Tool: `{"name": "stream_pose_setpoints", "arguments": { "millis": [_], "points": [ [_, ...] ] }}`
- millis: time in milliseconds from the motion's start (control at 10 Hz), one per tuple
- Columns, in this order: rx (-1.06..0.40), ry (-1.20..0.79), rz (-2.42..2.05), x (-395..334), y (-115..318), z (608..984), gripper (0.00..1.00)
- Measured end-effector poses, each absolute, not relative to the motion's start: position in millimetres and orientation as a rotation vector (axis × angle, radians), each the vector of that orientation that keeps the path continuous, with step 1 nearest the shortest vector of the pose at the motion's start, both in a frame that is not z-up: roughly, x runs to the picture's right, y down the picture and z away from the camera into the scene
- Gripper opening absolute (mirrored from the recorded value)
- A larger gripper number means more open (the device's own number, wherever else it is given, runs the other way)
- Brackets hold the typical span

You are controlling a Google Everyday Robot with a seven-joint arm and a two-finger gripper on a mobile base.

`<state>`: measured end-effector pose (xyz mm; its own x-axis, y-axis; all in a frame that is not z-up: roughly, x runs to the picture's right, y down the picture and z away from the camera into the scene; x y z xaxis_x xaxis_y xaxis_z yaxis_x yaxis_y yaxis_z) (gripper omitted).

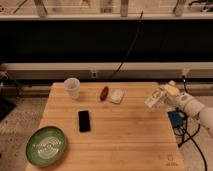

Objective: Stand the bottle upright

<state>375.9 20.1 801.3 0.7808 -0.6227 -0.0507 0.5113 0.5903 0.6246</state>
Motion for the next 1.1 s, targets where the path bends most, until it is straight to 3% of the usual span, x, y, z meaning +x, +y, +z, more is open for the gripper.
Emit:
{"name": "stream_pose_setpoints", "arguments": {
  "millis": [1100],
  "points": [
    [0.719,0.002,-0.784,362.4,7.8,766.3,0.00]
  ]
}}
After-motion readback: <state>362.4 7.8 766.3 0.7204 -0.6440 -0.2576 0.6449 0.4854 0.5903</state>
